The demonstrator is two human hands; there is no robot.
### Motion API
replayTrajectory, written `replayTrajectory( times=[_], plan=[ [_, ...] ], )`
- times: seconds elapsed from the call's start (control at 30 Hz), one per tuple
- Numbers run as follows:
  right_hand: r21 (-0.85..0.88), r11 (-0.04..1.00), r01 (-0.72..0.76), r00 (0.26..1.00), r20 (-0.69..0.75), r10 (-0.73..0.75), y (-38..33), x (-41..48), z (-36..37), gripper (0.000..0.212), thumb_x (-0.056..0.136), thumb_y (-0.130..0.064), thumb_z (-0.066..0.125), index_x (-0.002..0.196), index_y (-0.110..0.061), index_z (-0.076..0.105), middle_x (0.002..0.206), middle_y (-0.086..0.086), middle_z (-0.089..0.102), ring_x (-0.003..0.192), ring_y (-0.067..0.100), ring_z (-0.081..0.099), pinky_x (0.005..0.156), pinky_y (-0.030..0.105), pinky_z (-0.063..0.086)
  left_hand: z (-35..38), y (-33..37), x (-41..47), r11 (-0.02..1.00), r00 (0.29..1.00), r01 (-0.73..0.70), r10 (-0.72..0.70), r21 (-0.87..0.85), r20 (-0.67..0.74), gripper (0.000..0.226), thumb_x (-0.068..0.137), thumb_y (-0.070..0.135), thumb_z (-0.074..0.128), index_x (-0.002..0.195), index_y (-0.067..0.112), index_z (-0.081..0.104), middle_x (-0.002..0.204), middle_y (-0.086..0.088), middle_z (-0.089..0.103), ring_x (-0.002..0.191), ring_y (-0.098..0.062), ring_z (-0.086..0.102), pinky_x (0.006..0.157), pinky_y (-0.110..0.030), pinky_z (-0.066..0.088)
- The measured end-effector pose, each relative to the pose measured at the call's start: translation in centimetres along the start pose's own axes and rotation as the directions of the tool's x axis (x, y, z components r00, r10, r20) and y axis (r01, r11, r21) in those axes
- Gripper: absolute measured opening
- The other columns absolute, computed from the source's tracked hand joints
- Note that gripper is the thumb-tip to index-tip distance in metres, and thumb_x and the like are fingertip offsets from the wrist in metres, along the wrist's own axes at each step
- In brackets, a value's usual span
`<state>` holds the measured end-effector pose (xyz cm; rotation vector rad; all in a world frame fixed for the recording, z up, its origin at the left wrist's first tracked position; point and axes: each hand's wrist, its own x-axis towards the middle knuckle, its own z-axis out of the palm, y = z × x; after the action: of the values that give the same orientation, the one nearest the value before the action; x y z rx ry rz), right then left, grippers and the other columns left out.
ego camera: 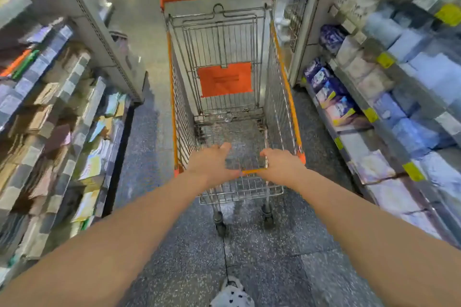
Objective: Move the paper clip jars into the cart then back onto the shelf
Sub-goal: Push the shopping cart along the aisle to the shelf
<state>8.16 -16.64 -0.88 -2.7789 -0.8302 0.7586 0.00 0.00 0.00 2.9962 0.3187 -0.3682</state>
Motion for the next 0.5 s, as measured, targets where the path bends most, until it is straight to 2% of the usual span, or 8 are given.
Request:
replayTrajectory(
  times=[0.13,0.23,0.3,0.37,0.43,0.5],
  plan=[
    [-0.015,0.997,-0.078,0.975,0.205,0.08,0.3,3.0,1.7,0.061,0.086,-0.049,0.056,0.137,-0.021,0.038,0.124,0.003,0.055,0.112,0.024,0.054,0.091,0.039,0.045,1.6,-0.8,2.5,0.998,0.982,0.007,-0.019,0.064,0.189,0.088,0.073,0.078,0.046,0.141,0.025,0.026,0.116,-0.004,0.055,0.098,-0.021,0.058,0.072,-0.033,0.053],
    [-0.111,0.992,-0.059,0.968,0.236,0.084,0.8,4.9,2.9,0.065,0.087,-0.061,0.047,0.138,-0.022,0.038,0.126,0.002,0.056,0.115,0.024,0.053,0.093,0.038,0.039,3.1,-1.5,4.1,0.998,0.948,0.008,-0.029,0.068,0.318,0.081,0.076,0.075,0.046,0.138,0.024,0.031,0.115,-0.004,0.054,0.099,-0.022,0.057,0.074,-0.036,0.053],
    [-0.173,0.984,-0.04,0.969,0.232,0.081,1.0,5.7,3.3,0.067,0.085,-0.067,0.045,0.138,-0.026,0.04,0.128,0.001,0.056,0.118,0.024,0.051,0.095,0.04,0.037,4.3,-2.5,4.8,1.0,0.916,0.024,-0.027,0.013,0.401,0.07,0.081,0.07,0.046,0.131,0.021,0.04,0.114,-0.003,0.056,0.099,-0.022,0.056,0.078,-0.037,0.053],
    [-0.185,0.982,-0.046,0.967,0.237,0.09,1.0,6.1,3.4,0.068,0.083,-0.069,0.047,0.136,-0.028,0.041,0.128,0.002,0.056,0.119,0.025,0.05,0.097,0.041,0.036,5.6,-3.3,5.0,0.998,0.873,0.021,0.011,-0.059,0.488,0.05,0.088,0.06,0.045,0.116,0.019,0.05,0.108,-0.004,0.059,0.092,-0.021,0.056,0.078,-0.035,0.051],
    [-0.183,0.982,-0.054,0.963,0.251,0.1,1.0,6.3,3.6,0.068,0.081,-0.07,0.046,0.134,-0.027,0.042,0.125,0.002,0.058,0.117,0.025,0.051,0.099,0.043,0.035,6.5,-3.6,4.7,0.998,0.872,0.006,0.022,-0.057,0.488,0.03,0.094,0.049,0.042,0.099,0.022,0.053,0.096,-0.002,0.062,0.085,-0.019,0.057,0.074,-0.033,0.051],
    [-0.2,0.979,-0.048,0.96,0.26,0.1,1.1,6.3,3.7,0.064,0.082,-0.071,0.043,0.127,-0.026,0.047,0.116,0.001,0.061,0.111,0.024,0.053,0.098,0.042,0.035,6.8,-3.6,4.5,1.0,0.893,0.026,-0.016,-0.016,0.449,0.024,0.095,0.046,0.04,0.096,0.026,0.052,0.088,0.002,0.06,0.083,-0.017,0.057,0.072,-0.034,0.053]
  ],
)
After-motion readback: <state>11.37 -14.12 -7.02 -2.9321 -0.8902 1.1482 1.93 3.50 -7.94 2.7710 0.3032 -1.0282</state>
